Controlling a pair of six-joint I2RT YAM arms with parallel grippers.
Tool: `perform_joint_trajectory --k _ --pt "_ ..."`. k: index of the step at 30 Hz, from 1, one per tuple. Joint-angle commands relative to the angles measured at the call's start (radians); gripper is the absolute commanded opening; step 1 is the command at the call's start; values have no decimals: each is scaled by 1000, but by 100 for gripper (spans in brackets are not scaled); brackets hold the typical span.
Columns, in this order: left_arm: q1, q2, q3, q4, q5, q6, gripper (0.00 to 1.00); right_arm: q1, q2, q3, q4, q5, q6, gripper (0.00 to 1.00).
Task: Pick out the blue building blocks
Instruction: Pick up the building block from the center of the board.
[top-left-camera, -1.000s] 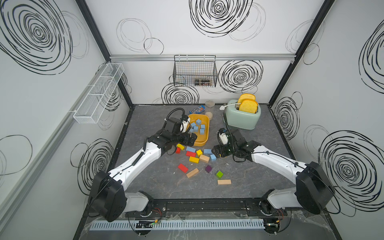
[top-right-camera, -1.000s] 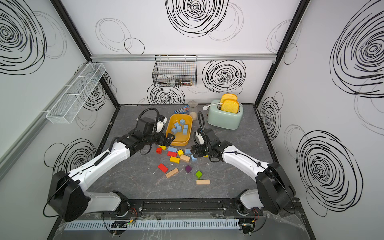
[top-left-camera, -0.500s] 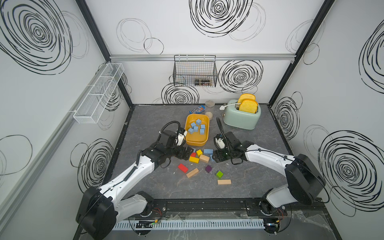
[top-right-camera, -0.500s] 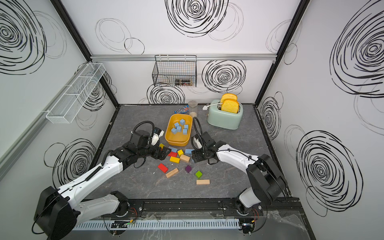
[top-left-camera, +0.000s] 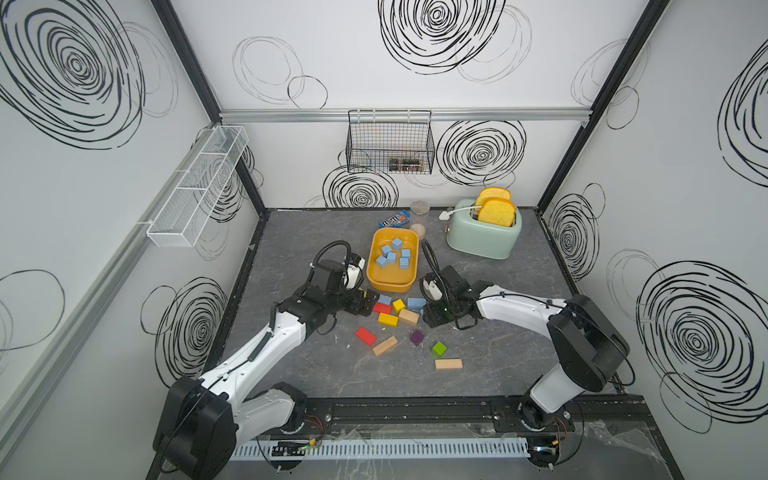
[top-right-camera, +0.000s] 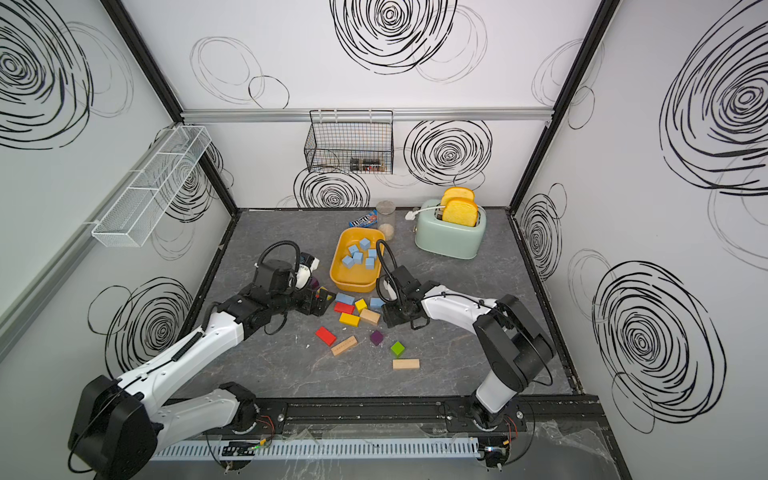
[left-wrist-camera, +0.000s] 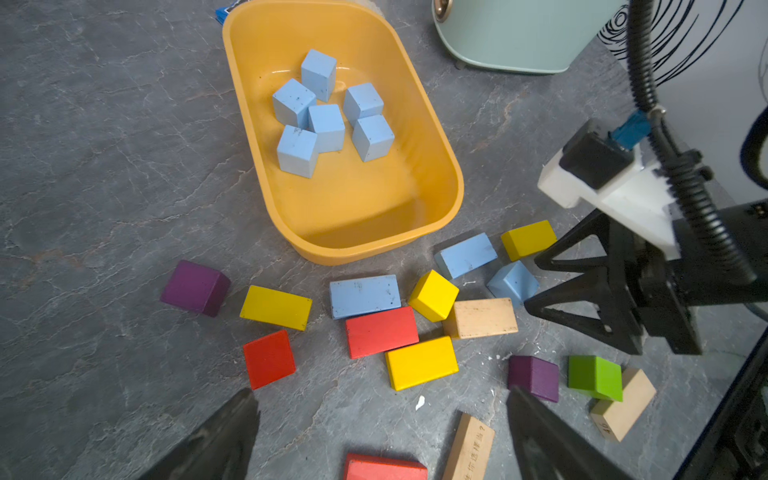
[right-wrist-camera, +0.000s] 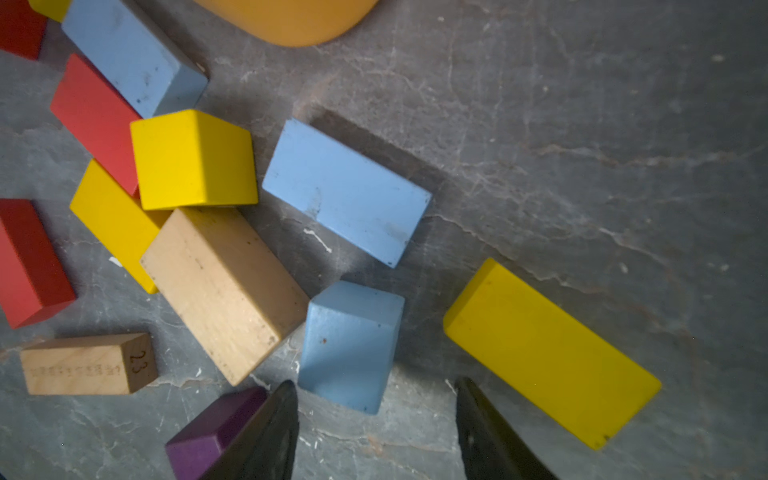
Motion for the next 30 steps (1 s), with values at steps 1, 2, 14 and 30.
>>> perform_joint_trajectory --k 1,2,14,30 --pt "9 -5 -7 44 17 9 96 7 25 26 -19 17 4 58" --pt "7 -6 -9 44 18 9 96 8 28 27 -17 17 5 57" --pt "8 4 -3 40 18 4 96 20 86 62 4 53 15 55" --pt "7 7 -1 37 16 3 96 25 42 65 7 74 16 35"
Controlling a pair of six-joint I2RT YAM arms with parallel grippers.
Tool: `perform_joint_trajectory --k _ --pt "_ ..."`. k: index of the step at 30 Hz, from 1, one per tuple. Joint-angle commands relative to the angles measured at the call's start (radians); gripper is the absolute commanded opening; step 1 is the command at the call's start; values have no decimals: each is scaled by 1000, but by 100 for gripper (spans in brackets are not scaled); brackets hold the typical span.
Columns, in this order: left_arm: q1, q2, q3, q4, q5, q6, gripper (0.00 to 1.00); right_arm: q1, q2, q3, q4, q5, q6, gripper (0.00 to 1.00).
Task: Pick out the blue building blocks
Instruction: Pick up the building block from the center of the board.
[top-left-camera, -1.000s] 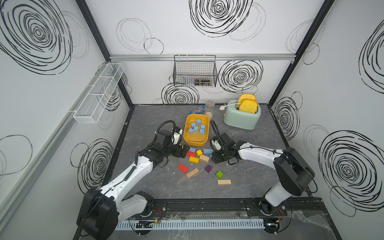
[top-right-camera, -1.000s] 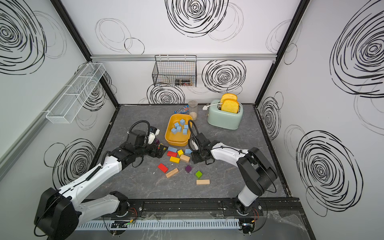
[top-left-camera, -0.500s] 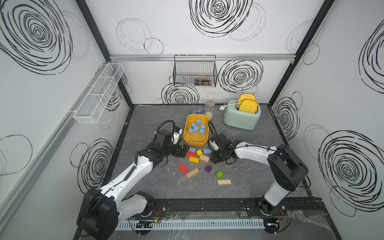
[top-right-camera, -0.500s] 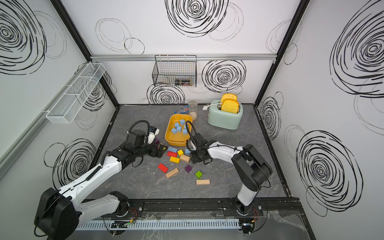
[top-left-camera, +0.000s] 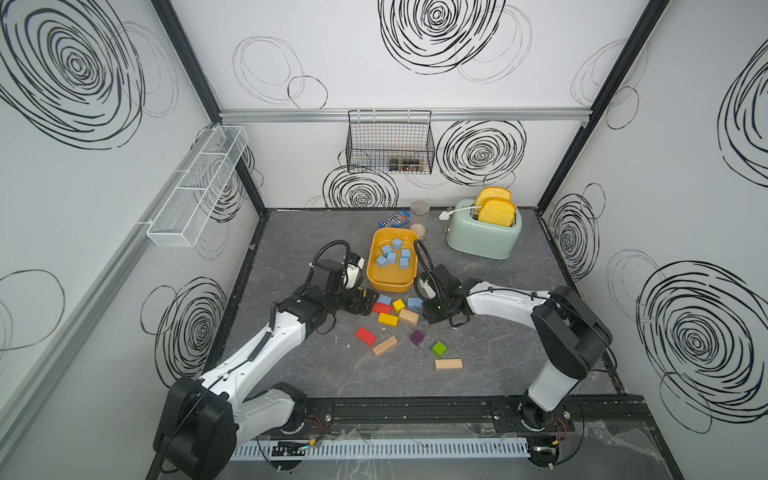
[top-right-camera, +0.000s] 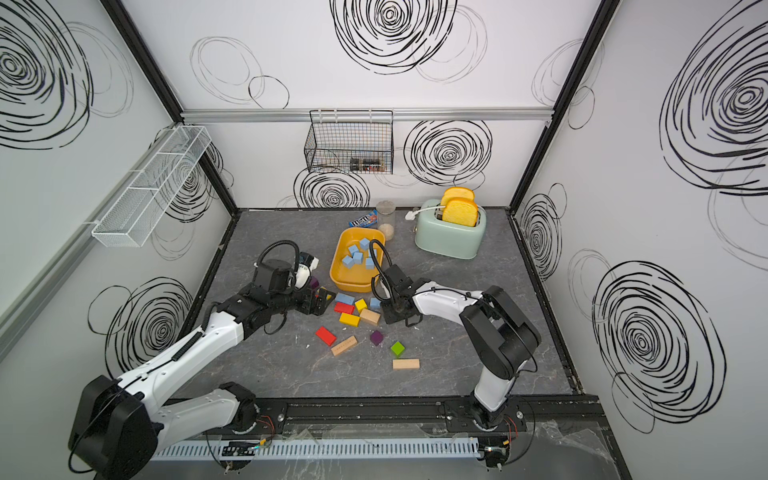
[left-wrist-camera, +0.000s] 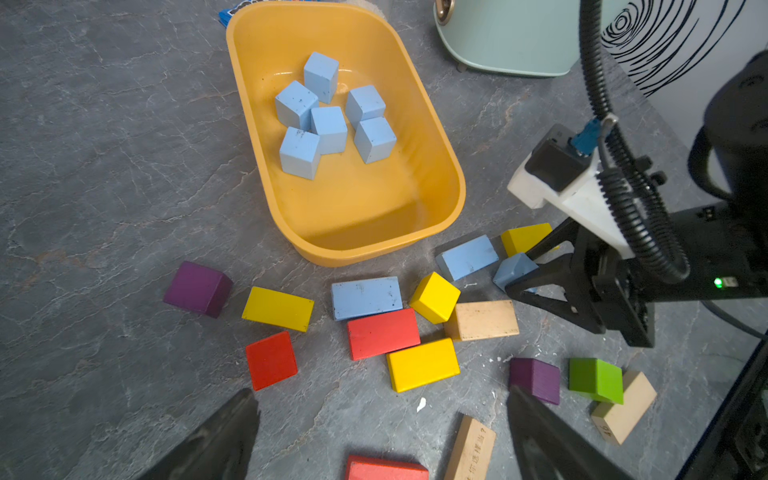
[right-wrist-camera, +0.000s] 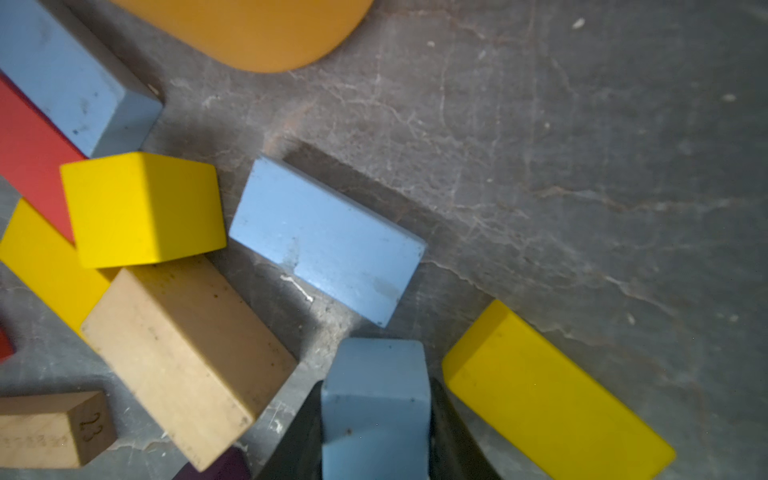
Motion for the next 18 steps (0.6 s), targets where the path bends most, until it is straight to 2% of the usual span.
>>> perform_joint_trajectory --k 1,3,9,18 --pt "5 4 -2 36 13 2 96 7 -43 8 2 13 5 32" --pt "5 4 0 38 14 1 96 7 -59 2 8 11 4 27" --pt "8 21 41 56 44 -3 96 7 -138 1 30 9 -4 0" --pt "10 110 173 68 58 32 96 2 -215 91 47 -4 -20 0"
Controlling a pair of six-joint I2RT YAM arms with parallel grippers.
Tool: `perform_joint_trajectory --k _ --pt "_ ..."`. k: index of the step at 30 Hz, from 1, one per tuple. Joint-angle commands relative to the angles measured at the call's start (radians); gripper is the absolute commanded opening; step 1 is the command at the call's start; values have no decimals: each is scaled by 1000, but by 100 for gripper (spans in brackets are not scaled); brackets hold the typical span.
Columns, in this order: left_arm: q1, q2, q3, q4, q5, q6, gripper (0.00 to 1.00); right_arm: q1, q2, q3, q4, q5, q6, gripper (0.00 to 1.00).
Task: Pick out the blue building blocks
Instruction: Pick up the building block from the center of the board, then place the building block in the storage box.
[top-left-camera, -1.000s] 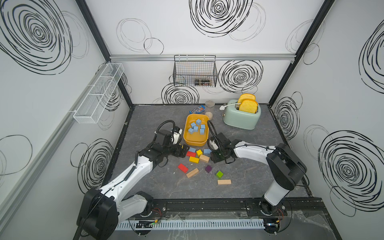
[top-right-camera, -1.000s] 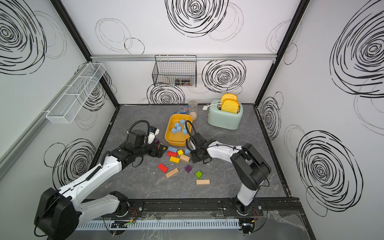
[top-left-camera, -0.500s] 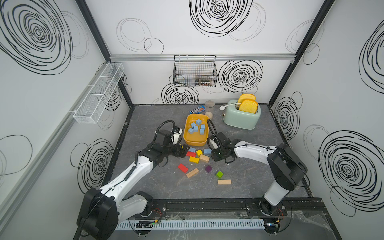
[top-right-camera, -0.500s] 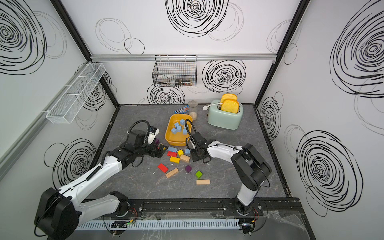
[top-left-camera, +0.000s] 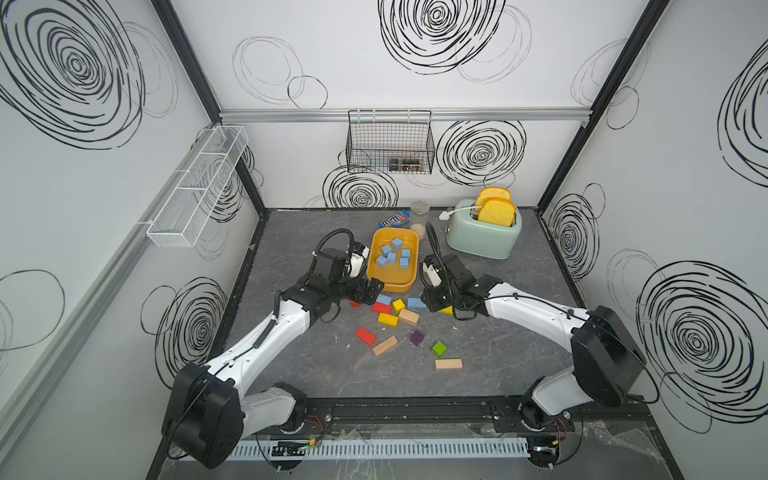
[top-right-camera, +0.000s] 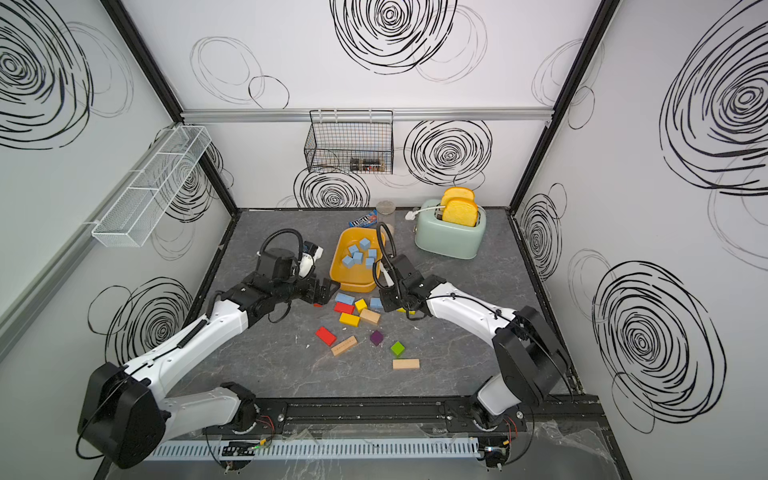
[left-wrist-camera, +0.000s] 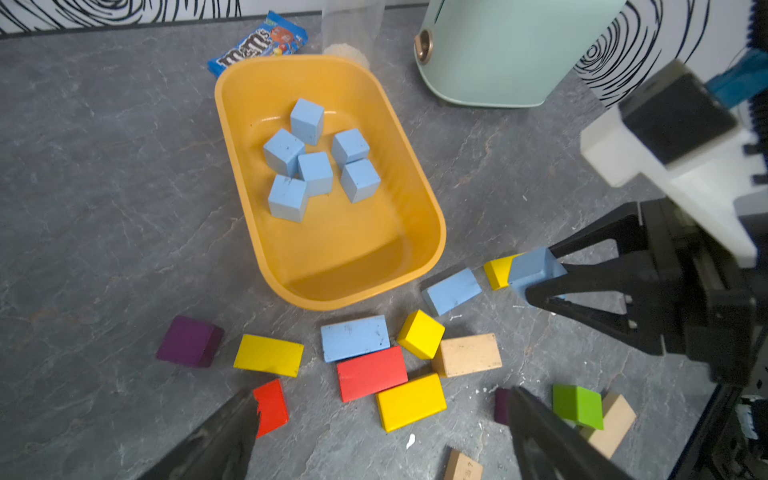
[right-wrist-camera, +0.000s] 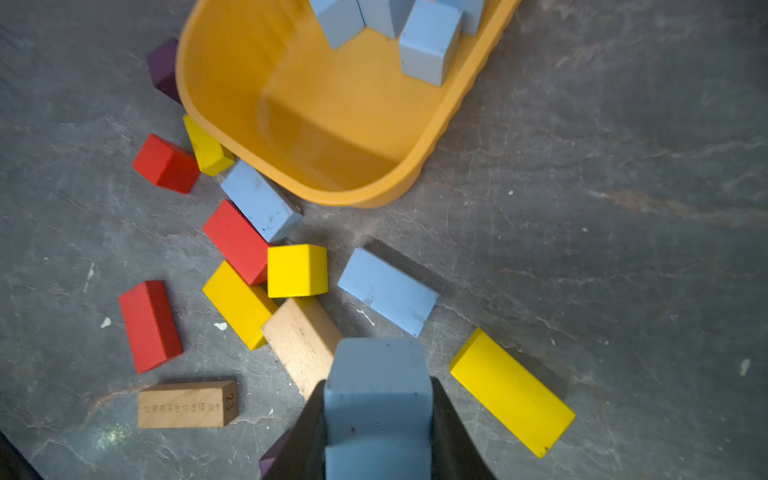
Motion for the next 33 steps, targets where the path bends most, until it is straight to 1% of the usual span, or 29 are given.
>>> perform_joint_trajectory --k 1,6,10,23,33 --pt "10 23 43 70 29 14 96 1 -22 74 18 -4 -21 0" --pt "30 24 24 144 74 -32 96 -1 2 144 35 -7 -51 0" --pt "46 -6 -13 204 104 -91 96 -2 30 162 109 -21 -104 0" --pt "48 -67 -41 179 10 -54 96 -27 188 308 77 -44 -148 0" --pt "49 -61 -49 181 0 -65 96 -33 373 488 31 -89 -135 1"
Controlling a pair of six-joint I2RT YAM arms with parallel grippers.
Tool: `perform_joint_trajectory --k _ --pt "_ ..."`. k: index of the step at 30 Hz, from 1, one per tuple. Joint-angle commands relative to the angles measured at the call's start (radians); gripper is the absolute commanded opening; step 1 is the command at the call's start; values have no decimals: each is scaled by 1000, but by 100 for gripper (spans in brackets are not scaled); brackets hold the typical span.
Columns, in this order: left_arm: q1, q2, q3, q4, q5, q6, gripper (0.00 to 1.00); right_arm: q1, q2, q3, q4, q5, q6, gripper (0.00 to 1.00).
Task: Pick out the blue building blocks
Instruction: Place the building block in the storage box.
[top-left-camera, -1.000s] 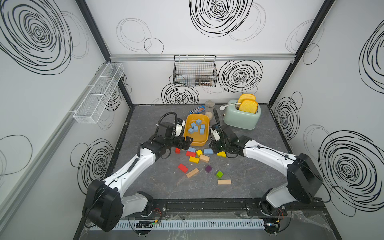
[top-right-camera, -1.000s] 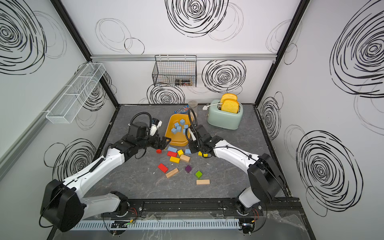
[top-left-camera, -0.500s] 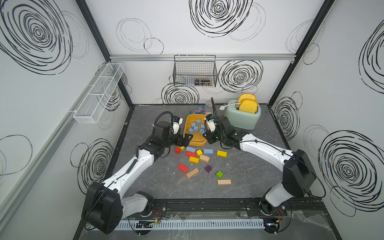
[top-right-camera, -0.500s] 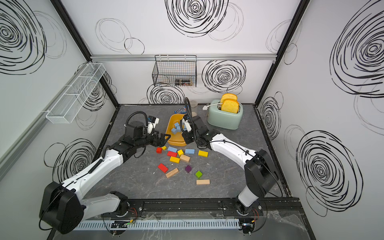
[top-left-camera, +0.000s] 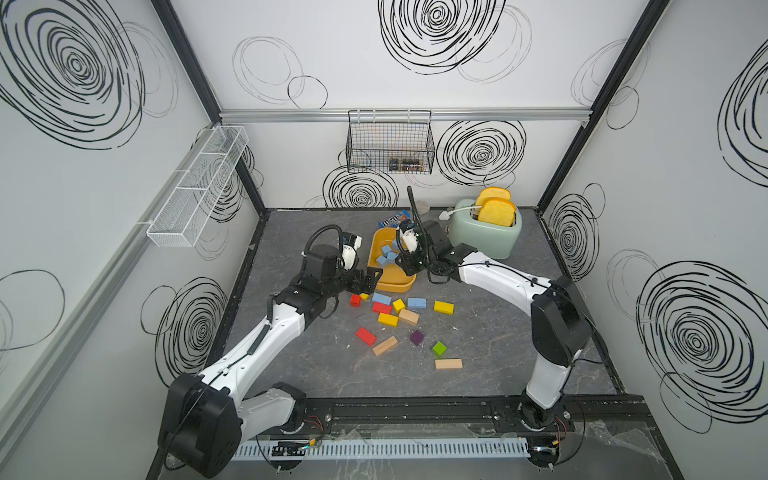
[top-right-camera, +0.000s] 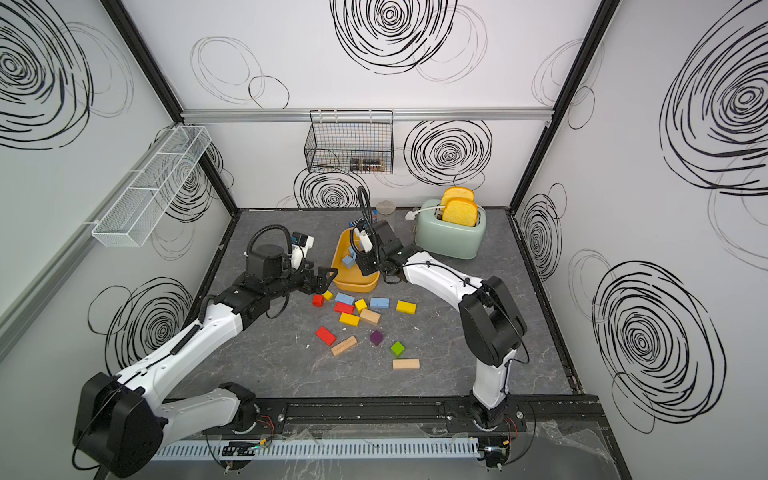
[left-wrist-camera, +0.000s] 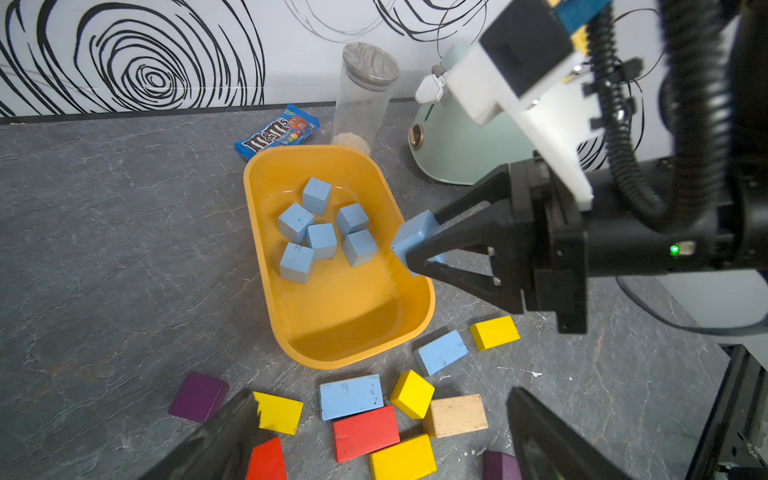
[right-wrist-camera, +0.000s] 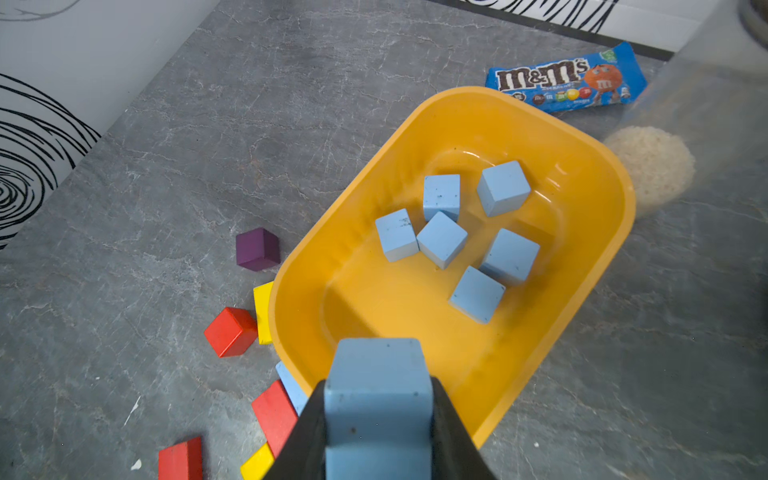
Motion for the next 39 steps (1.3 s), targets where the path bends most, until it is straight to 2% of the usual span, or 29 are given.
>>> perform_joint_trajectory --k 1,6,14,19,27,33,39 --pt "9 -1 -8 46 -26 0 96 -5 62 75 -45 -32 8 1" --pt "11 -1 -5 30 -75 5 96 -5 159 164 -98 -27 38 1" --pt "19 16 2 16 -94 0 96 -20 247 199 -82 -40 48 4" --pt "38 26 5 7 -109 -10 96 -32 299 229 -79 -54 50 13" --pt "76 42 6 10 -98 -30 96 -49 362 274 -84 -63 43 23" --pt "106 54 14 0 -94 -38 96 -52 375 279 -84 -77 53 40" --pt "114 50 8 7 -93 -41 96 -51 344 275 -78 -94 54 49"
